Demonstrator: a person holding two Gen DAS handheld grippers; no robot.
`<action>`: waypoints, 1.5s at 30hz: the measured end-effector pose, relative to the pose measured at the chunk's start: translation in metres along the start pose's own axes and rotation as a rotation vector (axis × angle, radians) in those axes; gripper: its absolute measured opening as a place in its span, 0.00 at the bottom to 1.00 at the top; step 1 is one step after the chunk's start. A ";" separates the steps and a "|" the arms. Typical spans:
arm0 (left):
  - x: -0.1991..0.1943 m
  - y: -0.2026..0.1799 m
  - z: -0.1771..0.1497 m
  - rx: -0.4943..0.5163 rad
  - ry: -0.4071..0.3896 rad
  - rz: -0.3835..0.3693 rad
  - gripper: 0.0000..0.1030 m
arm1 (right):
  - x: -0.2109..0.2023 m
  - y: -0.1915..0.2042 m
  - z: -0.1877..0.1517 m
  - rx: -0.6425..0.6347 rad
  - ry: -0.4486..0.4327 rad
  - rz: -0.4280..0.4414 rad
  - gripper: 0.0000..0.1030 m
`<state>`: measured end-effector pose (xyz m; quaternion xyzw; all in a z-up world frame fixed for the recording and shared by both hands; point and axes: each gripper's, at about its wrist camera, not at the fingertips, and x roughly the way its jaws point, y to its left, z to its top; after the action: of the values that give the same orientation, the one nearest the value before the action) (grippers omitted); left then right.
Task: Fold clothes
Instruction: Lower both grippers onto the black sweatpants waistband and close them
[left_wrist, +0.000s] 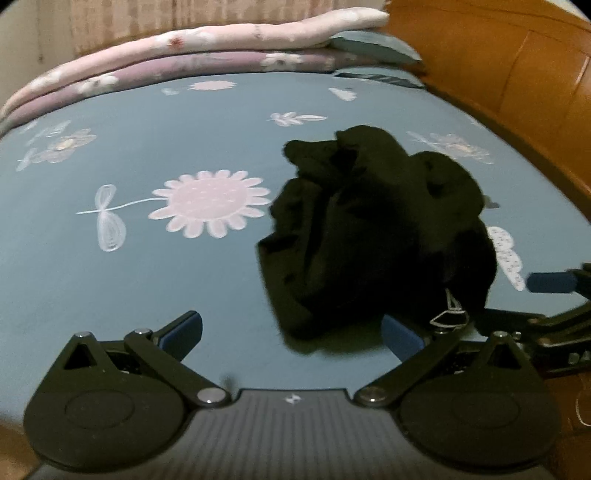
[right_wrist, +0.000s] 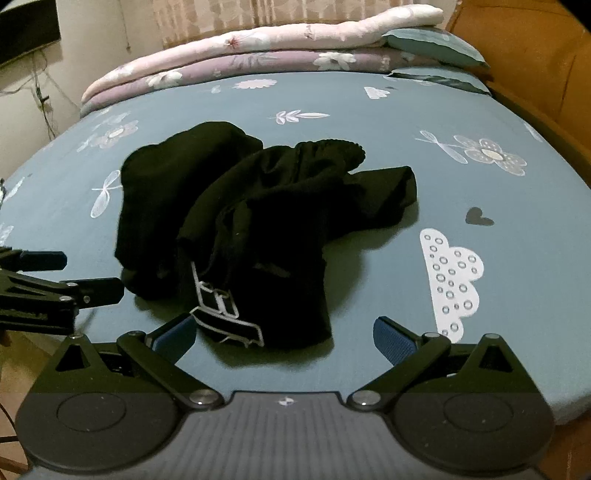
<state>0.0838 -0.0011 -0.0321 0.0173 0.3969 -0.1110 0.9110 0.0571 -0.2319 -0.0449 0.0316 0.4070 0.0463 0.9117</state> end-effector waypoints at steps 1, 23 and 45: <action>0.003 0.000 0.000 0.005 -0.007 -0.012 0.99 | 0.003 -0.001 0.002 -0.006 0.004 -0.002 1.00; 0.012 -0.014 0.060 0.230 0.038 -0.242 0.56 | 0.010 -0.016 0.045 -0.120 0.061 0.016 1.00; 0.039 0.027 0.177 0.272 0.024 -0.181 0.10 | 0.021 -0.015 0.132 -0.017 0.043 0.081 1.00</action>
<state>0.2429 -0.0032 0.0590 0.1060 0.3889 -0.2449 0.8818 0.1703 -0.2471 0.0262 0.0390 0.4247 0.0871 0.9003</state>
